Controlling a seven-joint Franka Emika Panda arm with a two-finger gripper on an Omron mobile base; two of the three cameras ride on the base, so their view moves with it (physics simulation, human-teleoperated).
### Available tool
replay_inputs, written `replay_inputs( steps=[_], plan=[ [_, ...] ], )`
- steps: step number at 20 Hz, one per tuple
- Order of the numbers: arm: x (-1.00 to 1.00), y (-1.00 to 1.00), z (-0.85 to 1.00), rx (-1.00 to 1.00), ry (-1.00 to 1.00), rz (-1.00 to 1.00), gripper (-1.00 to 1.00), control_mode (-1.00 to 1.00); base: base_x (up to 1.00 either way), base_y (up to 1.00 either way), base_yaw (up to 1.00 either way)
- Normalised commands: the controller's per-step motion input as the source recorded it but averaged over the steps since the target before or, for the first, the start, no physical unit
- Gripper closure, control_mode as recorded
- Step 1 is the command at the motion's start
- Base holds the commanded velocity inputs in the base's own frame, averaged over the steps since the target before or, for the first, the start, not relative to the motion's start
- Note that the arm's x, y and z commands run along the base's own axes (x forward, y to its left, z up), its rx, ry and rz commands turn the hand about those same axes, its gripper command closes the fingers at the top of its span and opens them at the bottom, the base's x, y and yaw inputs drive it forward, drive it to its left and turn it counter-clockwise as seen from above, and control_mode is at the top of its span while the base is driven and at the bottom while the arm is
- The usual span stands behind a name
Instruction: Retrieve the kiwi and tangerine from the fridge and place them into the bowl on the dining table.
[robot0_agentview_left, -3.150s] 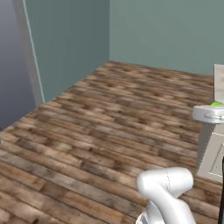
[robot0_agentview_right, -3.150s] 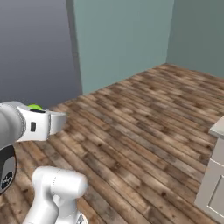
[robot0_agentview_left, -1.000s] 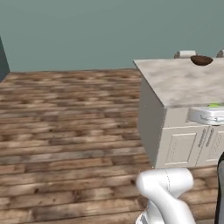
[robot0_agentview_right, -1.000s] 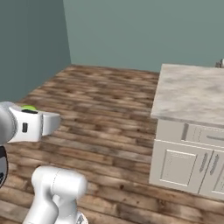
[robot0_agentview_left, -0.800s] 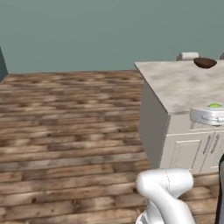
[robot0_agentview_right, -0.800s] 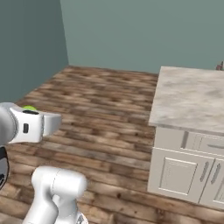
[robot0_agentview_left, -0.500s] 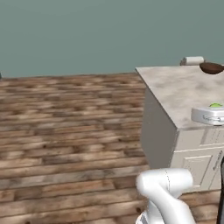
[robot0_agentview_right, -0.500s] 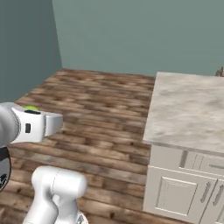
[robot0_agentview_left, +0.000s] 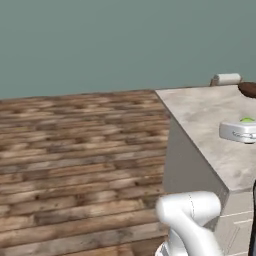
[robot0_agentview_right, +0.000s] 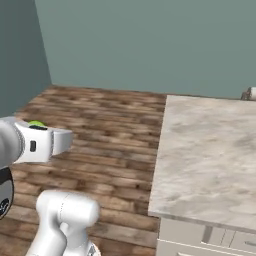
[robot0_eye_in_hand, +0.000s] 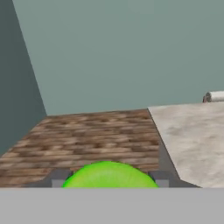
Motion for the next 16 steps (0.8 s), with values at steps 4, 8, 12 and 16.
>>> replay_inputs(
  steps=[4,8,12,16],
  plan=[
    [0.0,0.0,0.0,0.0,0.0,0.0,1.0,1.0,1.0,0.01,-0.29],
    [0.0,0.0,0.0,0.0,0.0,0.0,1.0,1.0,1.0,0.1,-0.32],
    [0.0,0.0,0.0,0.0,0.0,0.0,1.0,1.0,1.0,0.27,-0.33],
    [0.0,0.0,0.0,0.0,0.0,0.0,1.0,1.0,1.0,0.42,-0.31]
  ],
)
